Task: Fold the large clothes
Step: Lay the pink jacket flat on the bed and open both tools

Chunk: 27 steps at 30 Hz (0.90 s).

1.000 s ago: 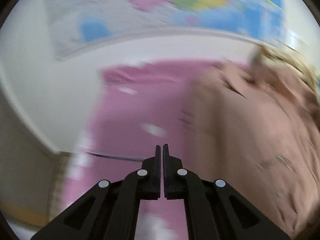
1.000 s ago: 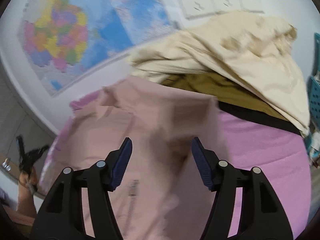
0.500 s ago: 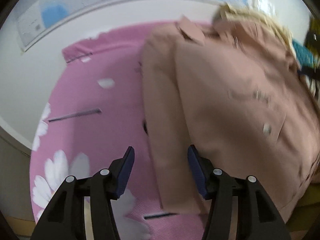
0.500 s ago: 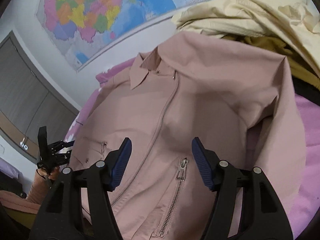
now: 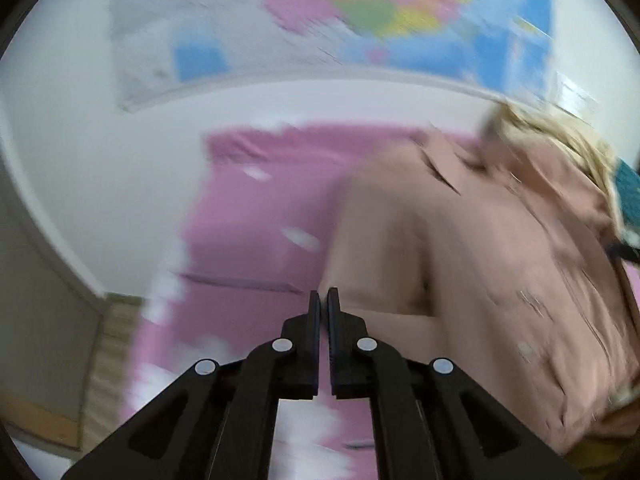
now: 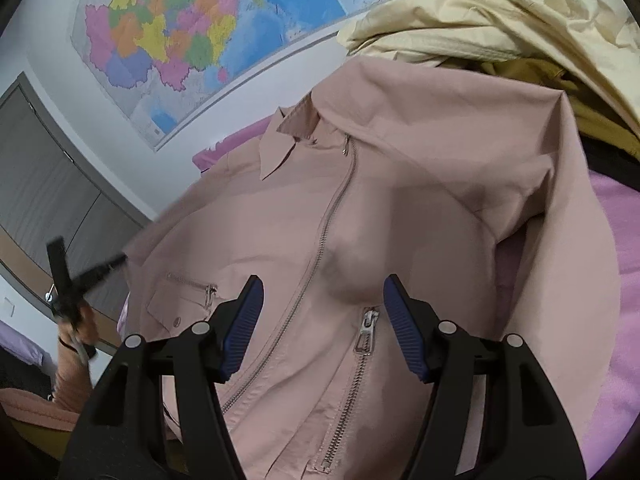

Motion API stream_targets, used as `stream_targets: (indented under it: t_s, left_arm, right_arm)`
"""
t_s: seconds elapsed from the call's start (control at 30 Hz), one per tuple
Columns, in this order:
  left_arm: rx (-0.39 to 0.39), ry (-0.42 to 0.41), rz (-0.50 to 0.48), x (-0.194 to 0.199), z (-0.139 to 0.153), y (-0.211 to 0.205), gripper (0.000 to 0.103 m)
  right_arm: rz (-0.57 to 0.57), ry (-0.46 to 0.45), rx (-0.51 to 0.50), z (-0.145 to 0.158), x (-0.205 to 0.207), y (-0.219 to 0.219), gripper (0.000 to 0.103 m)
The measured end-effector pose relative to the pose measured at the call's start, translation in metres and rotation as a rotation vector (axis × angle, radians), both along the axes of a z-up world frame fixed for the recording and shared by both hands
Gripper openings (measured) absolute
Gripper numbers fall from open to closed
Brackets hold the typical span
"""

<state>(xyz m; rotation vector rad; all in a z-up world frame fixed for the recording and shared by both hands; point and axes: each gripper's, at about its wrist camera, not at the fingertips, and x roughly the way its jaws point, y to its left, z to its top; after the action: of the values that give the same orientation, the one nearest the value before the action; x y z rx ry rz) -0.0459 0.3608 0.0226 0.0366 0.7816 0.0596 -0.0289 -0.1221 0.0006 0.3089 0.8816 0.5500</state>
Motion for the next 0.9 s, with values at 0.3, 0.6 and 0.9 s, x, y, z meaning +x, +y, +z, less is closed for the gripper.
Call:
stream_targets:
  t_s: [0.3,0.6,0.9]
  left_arm:
    - [0.119,0.092,0.071,0.016,-0.022,0.017,0.049]
    - [-0.275,0.188,-0.095,-0.021,-0.071,-0.010,0.065]
    - [0.040,0.028,0.149,-0.002,-0.013,0.014,0.004]
  right_arm:
    - [-0.036,0.042,0.001,-0.016,-0.001,-0.014,0.063]
    - [-0.032,0.051,0.007,-0.019,-0.007,-0.016,0.065]
    - [-0.044,0.044,0.009,-0.016,-0.009,-0.016,0.065]
